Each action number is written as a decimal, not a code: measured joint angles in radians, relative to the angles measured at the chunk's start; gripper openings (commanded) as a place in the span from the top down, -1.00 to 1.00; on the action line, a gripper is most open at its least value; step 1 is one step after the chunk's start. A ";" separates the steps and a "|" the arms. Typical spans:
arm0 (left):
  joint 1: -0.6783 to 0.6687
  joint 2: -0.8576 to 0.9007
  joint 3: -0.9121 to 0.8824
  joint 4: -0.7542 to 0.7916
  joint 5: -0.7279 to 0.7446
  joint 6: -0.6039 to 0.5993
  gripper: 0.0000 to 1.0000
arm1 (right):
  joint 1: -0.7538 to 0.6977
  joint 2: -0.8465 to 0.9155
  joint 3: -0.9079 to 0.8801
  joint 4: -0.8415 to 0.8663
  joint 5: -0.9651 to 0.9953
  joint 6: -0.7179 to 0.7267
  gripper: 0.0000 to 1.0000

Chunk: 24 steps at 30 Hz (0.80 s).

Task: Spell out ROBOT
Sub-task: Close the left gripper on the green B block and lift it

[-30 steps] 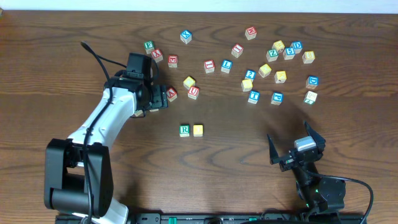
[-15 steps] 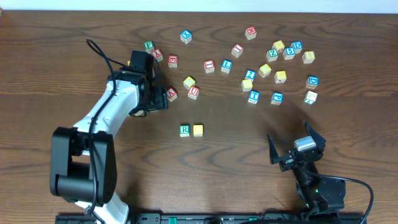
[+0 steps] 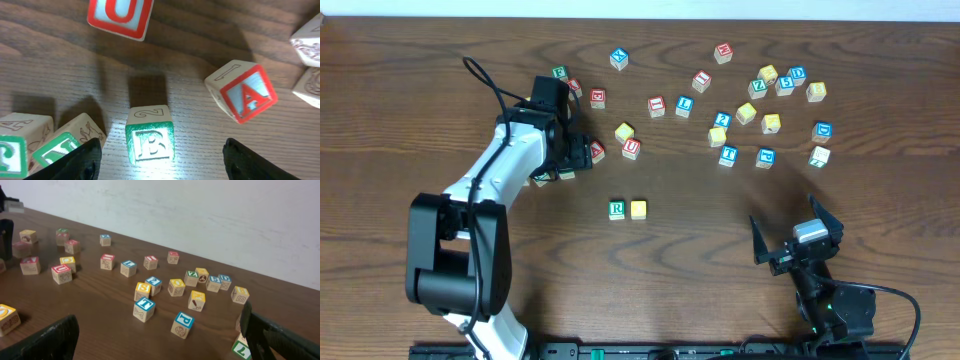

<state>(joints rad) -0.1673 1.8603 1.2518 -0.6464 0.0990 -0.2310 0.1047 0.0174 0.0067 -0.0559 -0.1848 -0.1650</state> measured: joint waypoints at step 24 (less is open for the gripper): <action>0.000 0.074 0.000 0.023 0.000 0.001 -0.27 | 0.000 0.000 0.000 0.000 0.000 0.000 -0.99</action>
<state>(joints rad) -0.1673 1.9339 1.2518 -0.6239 0.0990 -0.2302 0.1047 0.0174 0.0067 -0.0563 -0.1848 -0.1650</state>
